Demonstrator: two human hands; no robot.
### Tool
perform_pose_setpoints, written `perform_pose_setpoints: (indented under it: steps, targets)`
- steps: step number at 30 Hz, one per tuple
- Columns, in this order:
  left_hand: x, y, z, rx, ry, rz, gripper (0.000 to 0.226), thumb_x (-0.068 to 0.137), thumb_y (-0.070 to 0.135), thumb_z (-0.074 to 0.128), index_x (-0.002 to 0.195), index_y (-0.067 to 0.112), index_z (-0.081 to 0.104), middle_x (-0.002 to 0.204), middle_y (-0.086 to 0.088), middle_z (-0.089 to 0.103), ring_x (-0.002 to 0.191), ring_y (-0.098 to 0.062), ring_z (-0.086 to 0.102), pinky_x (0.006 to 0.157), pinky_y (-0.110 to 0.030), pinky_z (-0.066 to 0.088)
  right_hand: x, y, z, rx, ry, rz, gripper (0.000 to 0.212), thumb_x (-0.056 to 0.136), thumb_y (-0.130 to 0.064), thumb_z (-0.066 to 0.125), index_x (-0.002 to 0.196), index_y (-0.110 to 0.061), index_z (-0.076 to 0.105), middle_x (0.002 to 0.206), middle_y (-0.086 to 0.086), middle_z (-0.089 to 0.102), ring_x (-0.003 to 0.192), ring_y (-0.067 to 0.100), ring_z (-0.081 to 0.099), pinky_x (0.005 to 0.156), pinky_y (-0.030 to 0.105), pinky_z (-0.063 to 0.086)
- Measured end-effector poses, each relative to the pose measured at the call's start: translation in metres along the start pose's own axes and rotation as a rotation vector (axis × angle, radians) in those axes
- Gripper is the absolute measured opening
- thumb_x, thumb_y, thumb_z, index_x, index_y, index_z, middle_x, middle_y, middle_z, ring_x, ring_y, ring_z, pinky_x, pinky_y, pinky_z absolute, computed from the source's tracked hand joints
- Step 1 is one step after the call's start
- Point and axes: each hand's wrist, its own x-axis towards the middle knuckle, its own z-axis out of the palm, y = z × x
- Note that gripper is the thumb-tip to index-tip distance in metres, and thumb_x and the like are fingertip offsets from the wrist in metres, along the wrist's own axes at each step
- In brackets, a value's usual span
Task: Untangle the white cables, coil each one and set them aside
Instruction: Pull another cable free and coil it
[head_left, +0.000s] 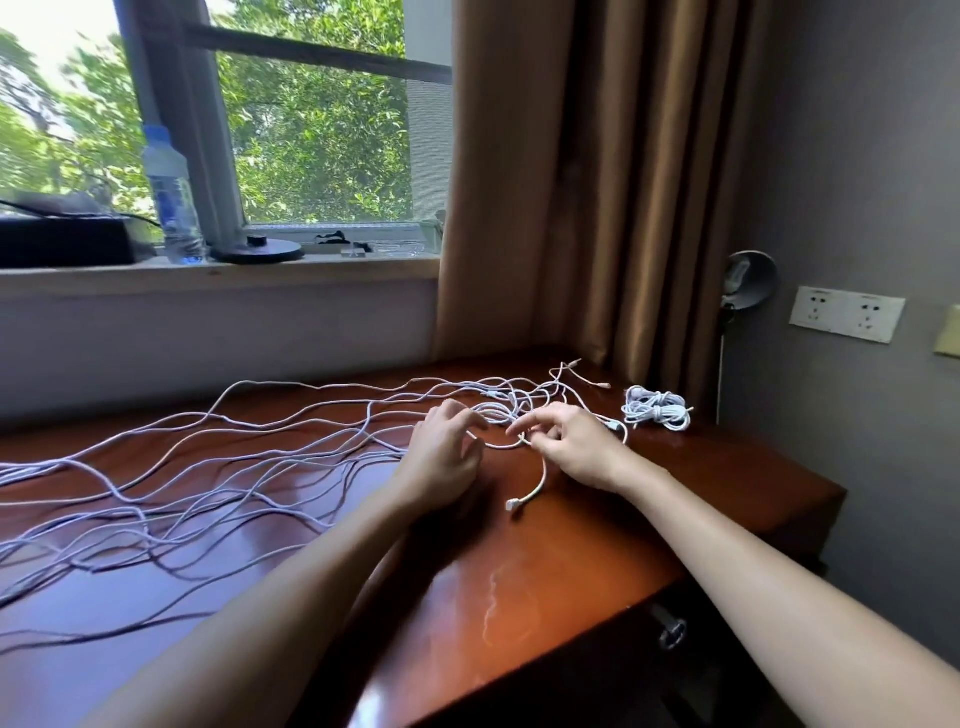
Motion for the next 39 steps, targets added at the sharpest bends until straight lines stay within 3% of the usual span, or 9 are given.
perform_pose_setpoints:
  steps: [6,9,16,24,27,31,34,37,39]
  targets:
    - [-0.014,-0.007,-0.024,0.132,0.135,-0.003,0.02,0.084,0.029,0.059,0.096,0.023,0.074,0.113,0.0,0.06,0.105,-0.025,0.051,0.09,-0.04,0.039,0.004,-0.026,0.011,0.153,-0.028,-0.004,0.029,0.097,-0.002,0.055,0.102,-0.022,0.076,0.06,0.006,0.055,0.046,0.01,0.047,0.048,0.024,0.04]
    - [-0.023,-0.002,-0.038,0.156,0.103,-0.016,0.023,0.093,0.04,0.055,0.098,0.028,0.074,0.115,0.008,0.06,0.112,-0.016,0.045,0.09,-0.034,0.027,0.004,-0.041,0.013,0.231,-0.027,-0.015,0.028,0.097,0.001,0.054,0.106,-0.014,0.075,0.062,0.007,0.061,0.046,0.009,0.055,0.052,0.02,0.048]
    - [-0.045,0.011,-0.064,0.204,-0.071,0.088,0.023,0.097,0.047,0.053,0.095,0.03,0.069,0.09,0.018,0.058,0.097,-0.002,0.053,0.09,-0.035,0.03,0.008,-0.066,0.023,0.391,-0.052,-0.025,0.024,0.098,0.004,0.051,0.111,-0.002,0.07,0.062,0.008,0.065,0.052,0.014,0.064,0.057,0.025,0.055]
    - [-0.048,-0.002,-0.08,0.302,0.069,0.124,0.016,0.097,0.023,0.053,0.09,0.026,0.068,0.095,0.01,0.069,0.096,-0.016,0.061,0.076,-0.034,0.033,0.026,-0.073,0.038,0.415,-0.024,-0.035,0.014,0.099,-0.005,0.058,0.103,-0.01,0.071,0.071,0.01,0.068,0.061,0.021,0.066,0.07,0.042,0.061]
    - [-0.049,-0.017,-0.086,0.262,0.165,0.05,0.016,0.095,0.026,0.053,0.087,0.027,0.067,0.094,0.012,0.07,0.095,-0.016,0.064,0.079,-0.035,0.035,0.035,-0.07,0.045,0.216,-0.002,-0.096,0.014,0.099,-0.016,0.062,0.107,-0.014,0.072,0.102,0.01,0.065,0.083,0.021,0.067,0.079,0.024,0.056]
    - [-0.048,-0.039,-0.097,0.305,0.279,-0.024,0.011,0.093,0.023,0.06,0.085,0.025,0.067,0.093,0.009,0.072,0.092,-0.019,0.064,0.076,-0.034,0.031,0.044,-0.067,0.059,0.001,0.024,-0.183,0.013,0.094,-0.022,0.067,0.104,-0.026,0.074,0.106,0.002,0.05,0.103,0.013,0.046,0.088,0.006,0.034]
    - [-0.05,-0.046,-0.105,0.273,0.32,-0.101,0.017,0.091,0.026,0.054,0.082,0.024,0.067,0.089,0.008,0.072,0.09,-0.019,0.064,0.078,-0.036,0.034,0.054,-0.071,0.073,-0.017,0.059,-0.257,0.012,0.093,-0.023,0.069,0.103,-0.026,0.075,0.113,-0.002,0.05,0.11,0.01,0.041,0.091,0.006,0.033]
    - [-0.055,-0.053,-0.112,0.257,0.357,-0.165,0.016,0.093,0.019,0.057,0.081,0.024,0.067,0.082,0.008,0.072,0.086,-0.019,0.066,0.081,-0.038,0.038,0.066,-0.078,0.083,0.019,0.056,-0.313,0.01,0.095,-0.021,0.067,0.101,-0.028,0.07,0.104,-0.005,0.061,0.09,0.0,0.053,0.091,0.028,0.047]
    - [-0.059,-0.062,-0.119,0.186,0.411,-0.222,0.016,0.093,0.014,0.058,0.082,0.022,0.067,0.082,0.008,0.074,0.08,-0.02,0.068,0.076,-0.036,0.046,0.069,-0.087,0.089,0.076,0.063,-0.314,0.008,0.096,-0.023,0.066,0.101,-0.029,0.067,0.089,-0.011,0.066,0.075,-0.006,0.059,0.08,0.025,0.05]
